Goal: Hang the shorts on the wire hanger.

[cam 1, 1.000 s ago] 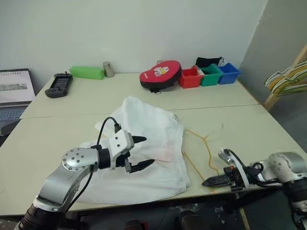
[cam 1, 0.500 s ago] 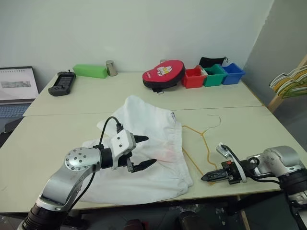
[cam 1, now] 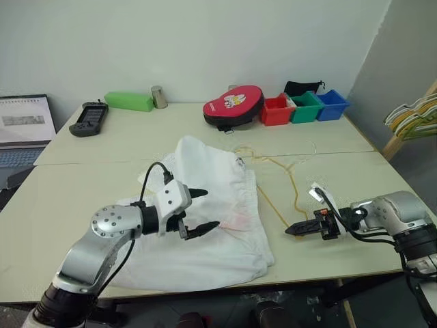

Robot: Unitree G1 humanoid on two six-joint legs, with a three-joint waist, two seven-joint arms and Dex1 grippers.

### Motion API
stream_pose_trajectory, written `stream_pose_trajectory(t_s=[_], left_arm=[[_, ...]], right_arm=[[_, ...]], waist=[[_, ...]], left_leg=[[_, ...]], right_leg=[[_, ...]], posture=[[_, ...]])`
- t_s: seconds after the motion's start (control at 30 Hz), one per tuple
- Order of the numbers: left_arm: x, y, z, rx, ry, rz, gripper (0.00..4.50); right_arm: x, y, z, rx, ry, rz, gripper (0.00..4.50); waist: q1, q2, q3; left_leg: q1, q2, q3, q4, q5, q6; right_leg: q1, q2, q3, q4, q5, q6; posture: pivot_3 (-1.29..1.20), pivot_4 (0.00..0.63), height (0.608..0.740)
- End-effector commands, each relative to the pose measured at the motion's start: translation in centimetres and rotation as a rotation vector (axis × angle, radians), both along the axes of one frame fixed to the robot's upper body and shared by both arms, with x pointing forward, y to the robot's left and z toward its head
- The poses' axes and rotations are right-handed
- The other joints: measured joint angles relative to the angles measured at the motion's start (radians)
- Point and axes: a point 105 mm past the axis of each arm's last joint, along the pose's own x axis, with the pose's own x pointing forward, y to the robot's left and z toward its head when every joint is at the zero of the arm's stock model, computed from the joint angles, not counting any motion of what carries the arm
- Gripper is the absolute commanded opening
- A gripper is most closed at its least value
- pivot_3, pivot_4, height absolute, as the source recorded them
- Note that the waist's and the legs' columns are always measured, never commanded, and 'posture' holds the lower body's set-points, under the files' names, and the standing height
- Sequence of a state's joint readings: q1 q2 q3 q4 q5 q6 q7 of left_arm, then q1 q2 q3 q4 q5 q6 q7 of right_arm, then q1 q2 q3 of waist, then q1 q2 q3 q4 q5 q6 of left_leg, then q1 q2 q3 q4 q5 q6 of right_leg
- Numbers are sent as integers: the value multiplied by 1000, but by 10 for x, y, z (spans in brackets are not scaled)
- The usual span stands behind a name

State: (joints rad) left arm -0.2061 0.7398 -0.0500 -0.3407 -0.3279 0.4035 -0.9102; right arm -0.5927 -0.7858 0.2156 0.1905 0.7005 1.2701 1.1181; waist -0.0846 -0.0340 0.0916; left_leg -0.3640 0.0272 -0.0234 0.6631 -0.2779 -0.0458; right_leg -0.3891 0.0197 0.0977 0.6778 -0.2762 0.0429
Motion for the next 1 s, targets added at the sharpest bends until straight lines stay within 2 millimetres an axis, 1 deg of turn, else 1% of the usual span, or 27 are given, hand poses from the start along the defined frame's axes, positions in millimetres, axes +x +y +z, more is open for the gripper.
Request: stream_pose_trajectory(t_s=[0.03, 0.2, 0.27, 0.33, 0.4, 0.47, 0.5, 0.53, 0.57, 0.6, 0.63, 0.7, 0.8, 0.9, 1.0], left_arm=[[11, 8, 17, 8, -73, 9, 4462], [11, 3, 14, 3, -70, -5, 4462], [9, 3, 12, 1, -66, -6, 4462], [7, 3, 11, 1, -62, -8, 4462], [6, 3, 11, 1, -60, -9, 4462], [5, 4, 10, 3, -55, -9, 4462], [4, 5, 9, 3, -53, -9, 4462], [3, 5, 9, 3, -50, -10, 4462], [2, 5, 8, 3, -49, -10, 4462], [2, 5, 8, 3, -48, -10, 4462], [1, 5, 7, 2, -47, -11, 4462], [1, 4, 6, 0, -45, -12, 4462], [0, 3, 5, -2, -40, -18, 4462], [-1, 2, 4, 0, -38, -24, 4462], [0, 2, 5, 0, -39, -25, 4462]], right_arm=[[2, -5, 17, -31, -96, 7, 0], [-20, -26, -13, -92, -9, -11, 0], [-32, -39, -26, -137, 28, -27, 0], [-43, -53, -34, -169, 61, -43, 0], [-50, -63, -34, -175, 88, -53, 0], [-74, -81, -30, -177, 168, -42, 0], [-89, -88, -26, -171, 218, -25, 0], [-104, -93, -23, -171, 261, 1, 0], [-118, -94, -19, -162, 301, 32, 0], [-127, -95, -17, -155, 325, 54, 0], [-137, -90, -15, -144, 345, 88, 0], [-149, -81, -11, -114, 365, 131, 0], [-154, -66, -6, -67, 352, 165, 0], [-154, -58, -1, -38, 342, 178, 0], [-152, -54, 1, -21, 334, 173, 0]], waist=[[-1, 0, 0], [2, 0, -1], [3, 0, -1], [3, 0, -1], [2, 0, -1], [-1, 1, -1], [0, 1, -1], [3, 4, -1], [6, 5, -1], [5, 5, -1], [5, 5, -1], [2, 3, -2], [-8, 2, -2], [-8, 2, -2], [-3, 0, -3]], left_leg=[[0, 0, 0, 0, 0, 0], [-2, 0, 0, -1, 0, 0], [-3, 0, -1, -1, -1, 1], [-3, -1, 0, -1, -1, 1], [-2, -1, 1, 0, -1, 1], [-1, -1, 1, 0, -1, 1], [-1, -1, 1, 0, -1, 1], [1, -1, 1, 0, -1, 1], [0, -2, 1, -1, -1, 1], [0, -2, 1, -1, -1, 1], [0, -1, 1, 0, -1, 1], [1, 0, 0, 0, -1, 1], [2, 2, 0, 0, -1, 1], [3, 1, 1, 1, -1, 1], [2, 0, 1, 1, -1, 1]], right_leg=[[0, 0, 0, 0, 0, 0], [0, 0, -1, -3, 0, 0], [0, -1, -1, -4, 0, 0], [0, -2, 0, -4, 0, 0], [0, -2, 0, -3, 0, 0], [1, -2, 1, -3, 0, 0], [1, -2, 1, -3, 0, 1], [1, -2, 1, -2, 0, 1], [1, -2, 0, -2, 0, 1], [1, -2, 0, -2, -1, 0], [1, -2, 0, -1, -1, 0], [1, -1, -1, -1, -1, 0], [1, 1, 0, 1, -1, 0], [1, 1, 2, 1, -1, 0], [1, 1, 2, 0, -1, 0]], posture=[[-28, 16, 740], [-32, 19, 740], [-32, 19, 740], [-32, 19, 740], [-37, 28, 740], [-37, 28, 740], [-37, 29, 740], [-37, 29, 740], [-39, 32, 740], [-40, 32, 740], [-40, 32, 740], [-41, 31, 740], [-44, 30, 740], [-49, 25, 740], [-49, 25, 740]])
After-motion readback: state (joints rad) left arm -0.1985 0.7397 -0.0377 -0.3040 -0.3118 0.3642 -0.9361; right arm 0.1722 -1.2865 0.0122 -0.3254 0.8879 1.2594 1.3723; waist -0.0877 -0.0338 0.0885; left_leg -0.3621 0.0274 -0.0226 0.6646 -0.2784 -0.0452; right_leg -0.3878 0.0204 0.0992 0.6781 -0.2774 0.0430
